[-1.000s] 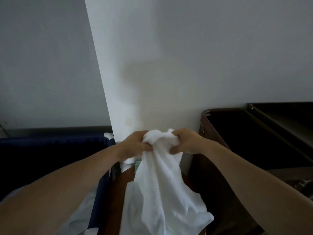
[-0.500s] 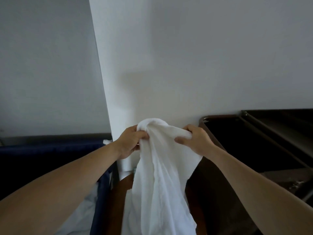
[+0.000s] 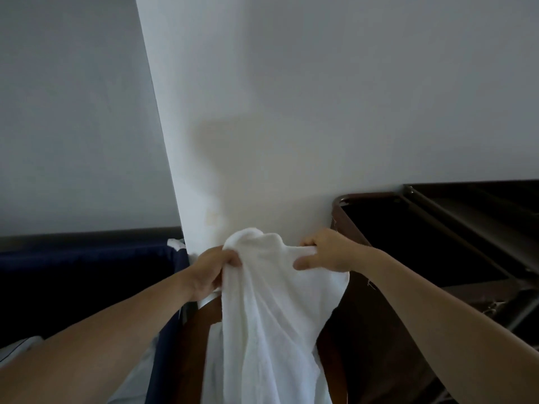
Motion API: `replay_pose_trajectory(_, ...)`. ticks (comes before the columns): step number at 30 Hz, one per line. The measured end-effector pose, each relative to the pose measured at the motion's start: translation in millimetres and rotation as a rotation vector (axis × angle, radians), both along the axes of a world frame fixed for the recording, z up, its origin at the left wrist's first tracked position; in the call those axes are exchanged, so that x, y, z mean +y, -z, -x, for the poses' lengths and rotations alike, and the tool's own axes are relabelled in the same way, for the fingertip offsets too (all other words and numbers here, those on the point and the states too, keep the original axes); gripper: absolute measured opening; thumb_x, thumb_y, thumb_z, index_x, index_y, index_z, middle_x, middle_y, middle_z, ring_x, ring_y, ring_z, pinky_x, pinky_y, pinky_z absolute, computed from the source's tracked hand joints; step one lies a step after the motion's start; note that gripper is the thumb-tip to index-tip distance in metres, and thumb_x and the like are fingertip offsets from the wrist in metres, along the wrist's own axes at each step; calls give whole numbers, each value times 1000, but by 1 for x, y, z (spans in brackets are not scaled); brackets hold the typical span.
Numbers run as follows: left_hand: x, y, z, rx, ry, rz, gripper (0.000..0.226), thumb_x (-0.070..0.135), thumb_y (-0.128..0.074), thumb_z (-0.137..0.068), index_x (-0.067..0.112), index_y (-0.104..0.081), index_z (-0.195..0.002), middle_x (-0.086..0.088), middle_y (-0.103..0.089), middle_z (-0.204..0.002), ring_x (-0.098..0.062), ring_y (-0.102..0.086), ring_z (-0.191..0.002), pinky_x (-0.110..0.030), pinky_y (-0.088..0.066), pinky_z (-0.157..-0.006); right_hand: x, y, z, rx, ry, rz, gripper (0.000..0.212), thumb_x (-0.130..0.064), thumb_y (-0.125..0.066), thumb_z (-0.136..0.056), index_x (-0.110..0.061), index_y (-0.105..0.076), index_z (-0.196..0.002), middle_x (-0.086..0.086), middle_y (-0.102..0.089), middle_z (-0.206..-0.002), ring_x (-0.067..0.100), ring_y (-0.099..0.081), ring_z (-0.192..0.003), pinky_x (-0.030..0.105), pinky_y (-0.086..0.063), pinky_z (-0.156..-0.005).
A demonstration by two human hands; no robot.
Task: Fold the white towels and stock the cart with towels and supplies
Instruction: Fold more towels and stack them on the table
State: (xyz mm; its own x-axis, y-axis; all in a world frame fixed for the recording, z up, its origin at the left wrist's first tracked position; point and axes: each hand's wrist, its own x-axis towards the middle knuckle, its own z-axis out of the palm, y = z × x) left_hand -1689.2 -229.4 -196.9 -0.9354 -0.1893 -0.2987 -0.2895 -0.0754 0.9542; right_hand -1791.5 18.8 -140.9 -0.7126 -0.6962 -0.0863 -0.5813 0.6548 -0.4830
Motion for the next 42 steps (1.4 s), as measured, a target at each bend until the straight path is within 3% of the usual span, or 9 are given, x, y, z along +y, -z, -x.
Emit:
replay_pose_trajectory(11, -3, 10, -4, -91, 16, 41, 34, 18, -52, -87, 9, -63, -117, -14, -70, -113, -38, -61, -113, -52, -46, -105, -11, -5, 8, 156, 12, 113, 21, -35, -71, -89, -15, -69, -84, -4, -66, -78, 15, -60, -75, 28, -45, -66)
replay_pose_trajectory(15, -14, 13, -8, -80, -91, 18, 33, 15, -49, -85, 5, -64, -113, -19, -67, -110, -43, -58, -114, -57, -41, -108, 7, -17, 19, 106, 7, -72, 22, -36, -73, -86, -21, -67, -73, -4, -60, -68, 11, -55, -64, 29, -43, -63)
replay_pose_trajectory(18, -21, 4, -5, -50, -182, 7, 40, 17, -52, -81, 3, -63, -117, -19, -66, -120, -41, -58, -115, -56, -43, -107, 19, -14, 24, -10, -8, -284, 14, -37, -72, -85, -23, -74, -84, -3, -71, -84, 15, -66, -82, 37, -55, -83)
replay_pose_trajectory(21, -22, 0, -1, -28, -175, 5, 42, 18, -52, -79, 3, -61, -117, -19, -64, -123, -41, -57, -116, -53, -43, -107, 21, -15, 24, 22, 31, -130, 11, -34, -74, -85, -24, -77, -87, -4, -73, -88, 14, -67, -89, 40, -55, -89)
replay_pose_trajectory(25, -14, -2, 5, 28, -157, -78, 44, 18, -53, -57, 1, -60, -98, -17, -58, -101, -34, -54, -97, -43, -45, -89, 10, -25, 10, -40, -48, -79, 8, -24, -75, -85, -32, -76, -86, -11, -72, -93, 8, -66, -92, 27, -53, -86)
replay_pose_trajectory(32, -3, -28, 20, 38, -1, 31, 7, 14, -51, -56, 12, -51, -62, -7, -47, -75, -23, -47, -71, -32, -42, -67, 0, -25, 7, 30, -14, 61, 6, -24, -78, -81, -30, -76, -81, -11, -74, -88, 7, -68, -89, 36, -57, -88)
replay_pose_trajectory(35, -1, -31, 16, -102, 303, 451, 11, 19, -55, -73, 9, -53, -76, -6, -55, -84, -23, -54, -81, -34, -49, -71, -5, -37, 2, 59, -12, 132, 6, -24, -80, -78, -28, -76, -79, -11, -73, -80, 5, -68, -80, 31, -59, -79)
replay_pose_trajectory(38, 8, -30, 8, -291, 700, 676, 30, 31, -63, -91, 14, -64, -116, -2, -65, -117, -22, -60, -112, -36, -50, -89, -14, -50, -6, 142, -56, 104, 3, -25, -79, -79, -25, -76, -80, -12, -71, -76, 5, -66, -76, 23, -54, -68)
replay_pose_trajectory(42, 45, -40, 14, 78, 739, 608, 50, 46, -75, -83, 30, -59, -127, 13, -69, -116, -8, -65, -107, -32, -53, -89, -27, -57, -13, 217, -71, 83, 9, -30, -79, -76, -32, -71, -73, -15, -67, -72, 4, -64, -75, 24, -52, -66)
